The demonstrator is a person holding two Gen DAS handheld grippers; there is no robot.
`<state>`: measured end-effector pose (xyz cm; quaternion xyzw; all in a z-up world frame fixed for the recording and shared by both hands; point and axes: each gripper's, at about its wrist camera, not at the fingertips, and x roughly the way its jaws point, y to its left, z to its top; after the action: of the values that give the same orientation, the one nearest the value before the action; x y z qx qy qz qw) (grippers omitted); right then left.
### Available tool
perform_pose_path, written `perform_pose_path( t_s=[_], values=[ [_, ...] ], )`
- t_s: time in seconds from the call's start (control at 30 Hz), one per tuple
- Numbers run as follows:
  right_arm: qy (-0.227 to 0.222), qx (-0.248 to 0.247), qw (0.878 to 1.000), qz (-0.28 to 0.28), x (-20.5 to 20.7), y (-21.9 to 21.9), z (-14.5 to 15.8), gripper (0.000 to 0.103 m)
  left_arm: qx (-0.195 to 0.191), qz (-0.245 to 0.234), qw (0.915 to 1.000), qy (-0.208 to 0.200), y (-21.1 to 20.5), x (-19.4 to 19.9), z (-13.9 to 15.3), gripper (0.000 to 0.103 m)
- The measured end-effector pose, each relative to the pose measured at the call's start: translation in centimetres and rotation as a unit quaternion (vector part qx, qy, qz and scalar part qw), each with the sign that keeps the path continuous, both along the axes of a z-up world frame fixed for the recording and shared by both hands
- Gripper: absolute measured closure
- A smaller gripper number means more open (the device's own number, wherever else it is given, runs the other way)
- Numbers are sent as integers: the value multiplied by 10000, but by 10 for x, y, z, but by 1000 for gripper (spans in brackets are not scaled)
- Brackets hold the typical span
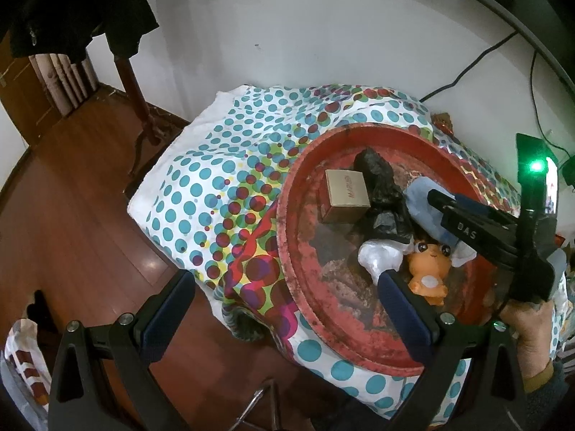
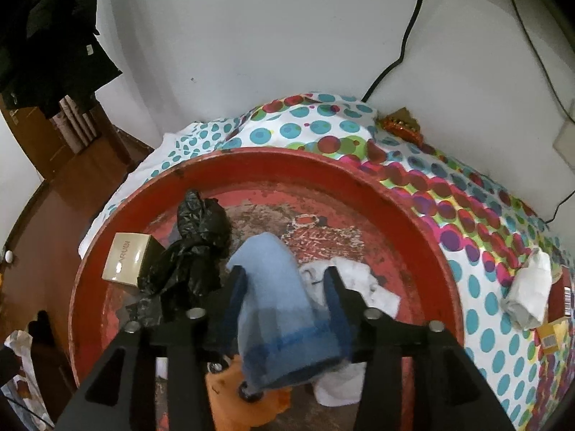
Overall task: Organize objects
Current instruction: 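Lower the blue sock onto the tray and open the right gripper, then grasp the red barcode box with the right gripper and lift it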
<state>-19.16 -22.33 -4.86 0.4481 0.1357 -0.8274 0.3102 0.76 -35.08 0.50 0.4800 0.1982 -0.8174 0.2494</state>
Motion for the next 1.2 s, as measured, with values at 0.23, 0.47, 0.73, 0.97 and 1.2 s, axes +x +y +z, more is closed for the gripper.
perform_pose_path(
  t_s=[0.23, 0.47, 0.73, 0.97, 1.2],
  values=[
    [272, -234, 9993, -104, 6, 33, 23, 49, -56, -140, 9999, -11, 12, -4, 1, 2],
    [700, -233, 9946, -733, -7, 116, 41, 49, -93, -282, 9996, -39, 24, -9, 1, 2],
    [830, 92, 9803, -1790, -56, 225, 42, 49, -174, -427, 9989, -95, 38, -16, -2, 2],
    [654, 319, 9748, -2107, -92, 263, 20, 49, -234, -550, 9978, -276, 50, -25, -12, 2],
    [660, 566, 9745, -2070, -116, 254, -2, 49, -253, -628, 9966, -459, 56, -32, -25, 2]
  ],
)
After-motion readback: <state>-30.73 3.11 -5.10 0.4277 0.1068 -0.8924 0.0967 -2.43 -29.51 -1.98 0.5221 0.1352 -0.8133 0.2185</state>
